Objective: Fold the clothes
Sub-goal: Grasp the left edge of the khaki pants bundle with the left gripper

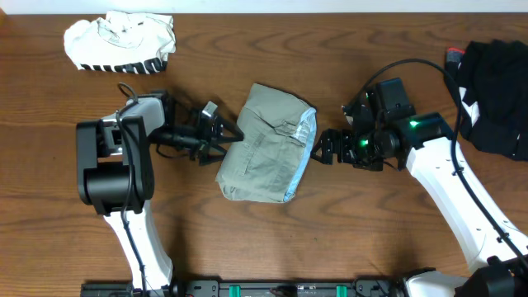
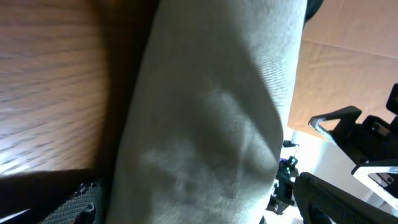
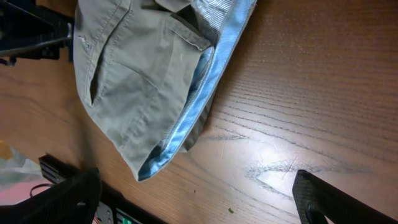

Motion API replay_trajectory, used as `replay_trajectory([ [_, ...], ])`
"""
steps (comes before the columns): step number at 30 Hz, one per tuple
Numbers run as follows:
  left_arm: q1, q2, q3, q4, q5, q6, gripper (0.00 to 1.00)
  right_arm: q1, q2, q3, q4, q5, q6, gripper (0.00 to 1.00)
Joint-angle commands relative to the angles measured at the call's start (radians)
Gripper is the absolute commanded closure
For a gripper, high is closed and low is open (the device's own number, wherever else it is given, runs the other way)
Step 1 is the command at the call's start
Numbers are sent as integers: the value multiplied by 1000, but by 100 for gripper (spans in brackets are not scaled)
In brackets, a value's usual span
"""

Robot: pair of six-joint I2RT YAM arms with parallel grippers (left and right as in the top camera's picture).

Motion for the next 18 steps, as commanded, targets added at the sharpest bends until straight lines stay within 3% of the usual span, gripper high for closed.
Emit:
replay_trajectory([
  [1,-51,40,-36,34,-139,16,2,9,-16,-8,3,3,-16,3],
  [12,-167,40,-36,134,-140,-71,2,37,-16,-101,85,6,11,1],
  [14,-174,40,-36,145,-140,-80,27,37,-16,-127,110,6,21,1],
  [16,-178,40,-36,153,-140,-97,35,38,-16,-159,158,6,45,1],
  [18,-179,40,-36,157,-140,-97,37,38,-16,-195,220,7,73,1],
])
